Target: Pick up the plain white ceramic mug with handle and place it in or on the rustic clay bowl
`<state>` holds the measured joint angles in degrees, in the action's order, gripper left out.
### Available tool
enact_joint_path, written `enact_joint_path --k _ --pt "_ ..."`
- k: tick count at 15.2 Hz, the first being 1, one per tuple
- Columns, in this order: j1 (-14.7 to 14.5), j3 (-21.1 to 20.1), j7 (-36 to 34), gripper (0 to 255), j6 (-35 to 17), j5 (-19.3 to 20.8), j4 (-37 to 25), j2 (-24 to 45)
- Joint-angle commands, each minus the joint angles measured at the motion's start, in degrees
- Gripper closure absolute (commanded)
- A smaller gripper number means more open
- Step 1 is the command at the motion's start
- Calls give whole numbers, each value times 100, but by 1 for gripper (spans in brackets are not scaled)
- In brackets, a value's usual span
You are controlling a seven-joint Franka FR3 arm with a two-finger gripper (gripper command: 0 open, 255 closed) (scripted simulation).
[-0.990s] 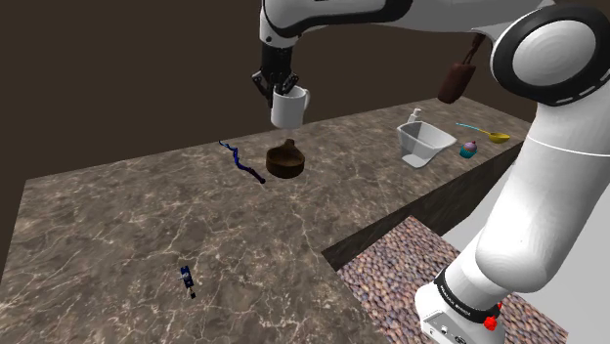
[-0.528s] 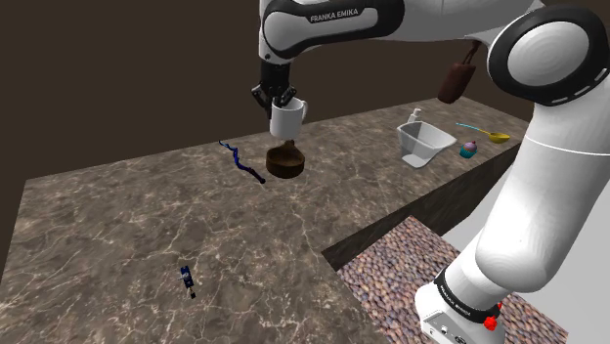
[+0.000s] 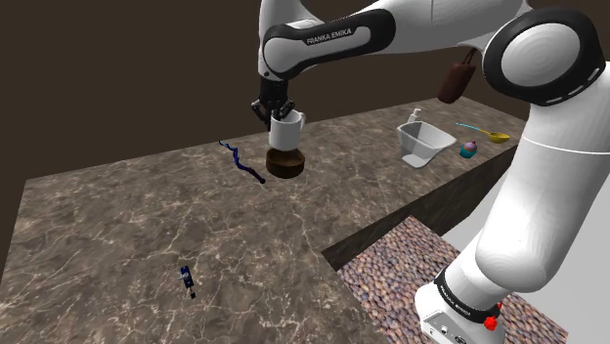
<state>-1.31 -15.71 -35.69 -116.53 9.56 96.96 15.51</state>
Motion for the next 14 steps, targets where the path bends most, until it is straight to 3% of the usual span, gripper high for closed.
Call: enact_joint_path --k 1,7,8,14 --pt "8 5 4 255 -51 2 43 1" --pt "8 5 4 255 -51 2 43 1" --pt "8 5 5 0 -51 2 42 1" --pt "6 -6 22 0 115 -25 -63 -62"
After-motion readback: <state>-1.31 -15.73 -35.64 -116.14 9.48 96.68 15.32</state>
